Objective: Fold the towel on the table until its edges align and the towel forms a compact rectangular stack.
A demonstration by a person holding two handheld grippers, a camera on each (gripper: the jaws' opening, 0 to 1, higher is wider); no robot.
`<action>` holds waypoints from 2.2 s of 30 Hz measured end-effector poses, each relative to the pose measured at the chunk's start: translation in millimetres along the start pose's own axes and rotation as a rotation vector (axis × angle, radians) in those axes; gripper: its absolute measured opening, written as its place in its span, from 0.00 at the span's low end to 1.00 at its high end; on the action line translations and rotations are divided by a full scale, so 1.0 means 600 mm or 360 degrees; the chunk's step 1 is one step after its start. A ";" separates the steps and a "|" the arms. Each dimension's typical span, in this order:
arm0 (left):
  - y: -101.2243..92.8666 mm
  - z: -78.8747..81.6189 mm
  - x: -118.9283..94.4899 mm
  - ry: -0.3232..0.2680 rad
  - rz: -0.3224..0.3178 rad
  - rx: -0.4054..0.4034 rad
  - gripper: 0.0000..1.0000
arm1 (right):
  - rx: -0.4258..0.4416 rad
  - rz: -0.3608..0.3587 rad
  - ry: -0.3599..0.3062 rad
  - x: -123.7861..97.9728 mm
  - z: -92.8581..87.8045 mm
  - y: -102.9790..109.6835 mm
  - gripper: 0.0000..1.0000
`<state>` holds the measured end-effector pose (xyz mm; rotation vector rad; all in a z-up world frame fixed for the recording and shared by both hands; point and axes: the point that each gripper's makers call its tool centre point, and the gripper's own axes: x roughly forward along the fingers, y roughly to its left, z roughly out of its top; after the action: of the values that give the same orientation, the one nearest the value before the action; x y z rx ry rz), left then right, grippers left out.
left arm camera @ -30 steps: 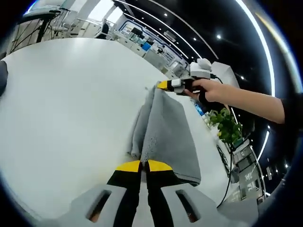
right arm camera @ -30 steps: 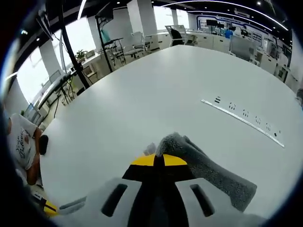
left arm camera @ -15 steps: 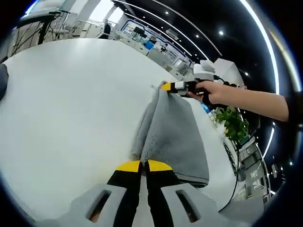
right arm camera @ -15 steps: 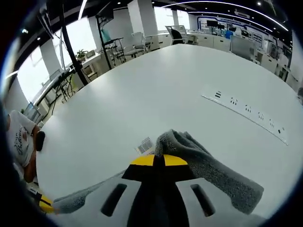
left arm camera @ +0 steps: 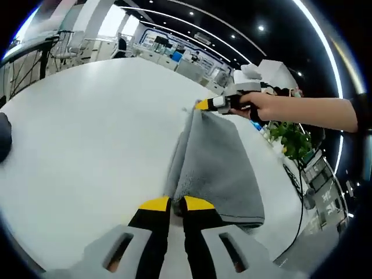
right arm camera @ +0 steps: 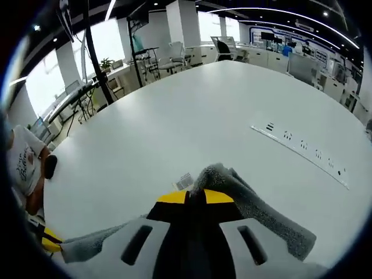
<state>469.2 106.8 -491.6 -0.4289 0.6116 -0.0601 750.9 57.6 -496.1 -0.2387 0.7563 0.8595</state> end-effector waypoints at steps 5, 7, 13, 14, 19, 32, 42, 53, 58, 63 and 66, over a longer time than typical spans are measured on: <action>-0.005 0.041 0.002 -0.0103 -0.0009 -0.0064 0.16 | 0.0000 0.0027 -0.0023 -0.020 0.001 0.011 0.11; -0.008 0.054 0.008 -0.0110 -0.0022 -0.0024 0.17 | -0.0044 0.0033 -0.0027 -0.029 0.003 0.018 0.13; -0.017 0.090 0.027 -0.0143 -0.0082 0.0031 0.19 | -0.0015 0.0054 -0.0037 -0.042 -0.002 0.015 0.18; -0.015 0.092 0.031 -0.0139 -0.0091 0.0040 0.19 | -0.0009 0.0061 -0.0041 -0.045 -0.004 0.015 0.19; -0.032 0.099 0.054 -0.0071 -0.0170 0.0163 0.21 | -0.0004 0.0073 -0.0051 -0.069 -0.021 0.010 0.24; -0.061 0.115 0.106 0.0032 -0.0244 0.0399 0.24 | -0.0073 -0.0012 -0.0083 -0.128 -0.040 -0.026 0.26; -0.053 0.109 0.151 0.0141 -0.0287 0.0543 0.25 | 0.0004 -0.0061 -0.0051 -0.167 -0.091 -0.039 0.31; -0.045 0.118 0.189 0.0187 -0.0283 0.0576 0.25 | 0.0183 -0.0082 -0.0055 -0.204 -0.146 -0.031 0.30; -0.036 0.122 0.204 0.0189 -0.0276 0.0567 0.25 | 0.0259 -0.0086 -0.0056 -0.207 -0.168 -0.034 0.28; -0.043 0.121 0.214 0.0203 -0.0278 0.0573 0.25 | 0.0310 -0.0101 -0.0033 -0.213 -0.197 -0.029 0.27; -0.038 0.119 0.226 0.0217 -0.0284 0.0574 0.25 | 0.0354 -0.0108 -0.0026 -0.220 -0.212 -0.021 0.27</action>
<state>622.8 88.2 -503.6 -0.1285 0.6794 -0.3665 641.3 -90.3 -498.2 -0.0593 0.8172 0.7060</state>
